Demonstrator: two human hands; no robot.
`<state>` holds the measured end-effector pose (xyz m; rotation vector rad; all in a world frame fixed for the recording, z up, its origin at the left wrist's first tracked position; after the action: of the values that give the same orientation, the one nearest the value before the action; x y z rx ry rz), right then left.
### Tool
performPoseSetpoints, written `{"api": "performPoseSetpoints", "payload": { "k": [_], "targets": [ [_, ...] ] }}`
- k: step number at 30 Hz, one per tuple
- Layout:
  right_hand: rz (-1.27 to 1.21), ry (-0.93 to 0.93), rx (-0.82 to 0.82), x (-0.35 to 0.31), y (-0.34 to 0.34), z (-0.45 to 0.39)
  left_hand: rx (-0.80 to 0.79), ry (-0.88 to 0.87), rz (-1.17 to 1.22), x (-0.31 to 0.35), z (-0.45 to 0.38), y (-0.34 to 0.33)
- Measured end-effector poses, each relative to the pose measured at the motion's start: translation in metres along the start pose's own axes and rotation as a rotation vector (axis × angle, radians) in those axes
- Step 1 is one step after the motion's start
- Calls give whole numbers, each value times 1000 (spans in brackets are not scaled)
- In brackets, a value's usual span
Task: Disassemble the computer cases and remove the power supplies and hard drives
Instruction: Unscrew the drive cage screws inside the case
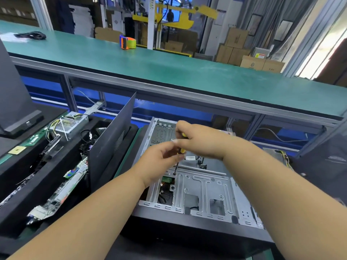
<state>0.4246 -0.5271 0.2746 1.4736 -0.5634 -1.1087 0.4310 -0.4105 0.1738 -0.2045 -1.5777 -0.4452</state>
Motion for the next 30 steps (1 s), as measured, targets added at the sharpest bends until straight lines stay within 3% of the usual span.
{"api": "performPoseSetpoints", "payload": {
  "k": [5,10,24,30],
  "targets": [
    [280,-86,120,-4,-4,-1,69,-36,-125,9,-3,-1],
    [217,-206,260,-1,2,-2,147,-15,-114,4,-4,-2],
    [299,-55,195,-8,-12,-4,294,18,-52,5,-8,-13],
    [346,-212,254,0,-9,-6,323,29,46,4,-9,-14]
  ]
}}
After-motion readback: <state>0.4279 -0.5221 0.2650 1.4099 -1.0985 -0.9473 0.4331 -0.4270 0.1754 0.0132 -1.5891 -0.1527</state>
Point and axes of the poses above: each hand's wrist, its own z-axis away from the middle knuckle, its own y-axis out of the back of the hand, x = y × z, the point moved 5 cm from there along -z, towards the middle knuckle, and after that the axes turned 9 degrees about y, right-handed, at the moved point
